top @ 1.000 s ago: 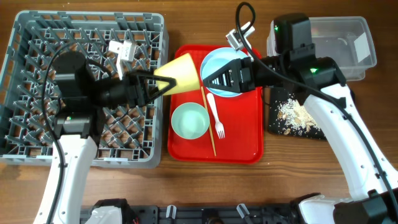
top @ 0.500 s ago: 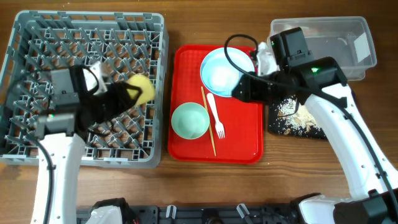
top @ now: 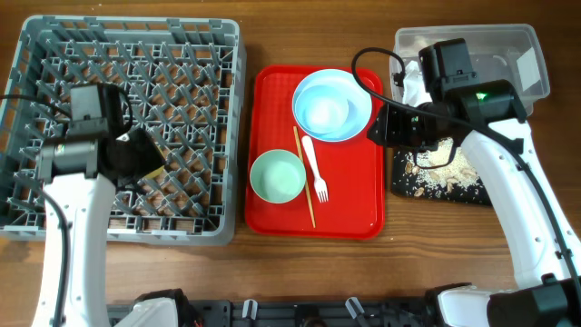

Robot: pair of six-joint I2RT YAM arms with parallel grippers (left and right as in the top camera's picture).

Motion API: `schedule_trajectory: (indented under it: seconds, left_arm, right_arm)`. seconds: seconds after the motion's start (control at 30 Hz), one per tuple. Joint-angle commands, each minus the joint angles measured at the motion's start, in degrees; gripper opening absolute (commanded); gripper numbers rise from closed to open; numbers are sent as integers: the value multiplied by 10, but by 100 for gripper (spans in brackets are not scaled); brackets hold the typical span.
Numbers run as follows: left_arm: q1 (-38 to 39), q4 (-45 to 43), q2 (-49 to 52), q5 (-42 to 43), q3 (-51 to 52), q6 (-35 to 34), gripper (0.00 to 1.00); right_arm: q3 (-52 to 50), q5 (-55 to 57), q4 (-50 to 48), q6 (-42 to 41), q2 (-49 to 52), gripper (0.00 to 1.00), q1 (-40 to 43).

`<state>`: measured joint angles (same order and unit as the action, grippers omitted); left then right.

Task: Sort waste into correct bins and load items into the dishwasher rack
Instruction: 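Place the yellow cup upside down in the rack with the left gripper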

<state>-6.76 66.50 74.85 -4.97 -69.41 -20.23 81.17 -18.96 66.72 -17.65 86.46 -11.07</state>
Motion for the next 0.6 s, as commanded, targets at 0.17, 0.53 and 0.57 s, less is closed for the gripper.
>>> schedule_trajectory:
  seconds: [0.17, 0.53, 0.57]
  left_arm:
    - [-3, -17, 102, -16, -7, 3, 22]
    - [-3, -17, 121, -16, -7, 3, 100]
    - [-3, -16, 121, -16, -7, 3, 100]
  right_arm:
    - [14, 12, 2, 10, -2, 43, 2]
    - [14, 12, 2, 11, -2, 43, 2]
    - [14, 12, 2, 11, -2, 43, 2]
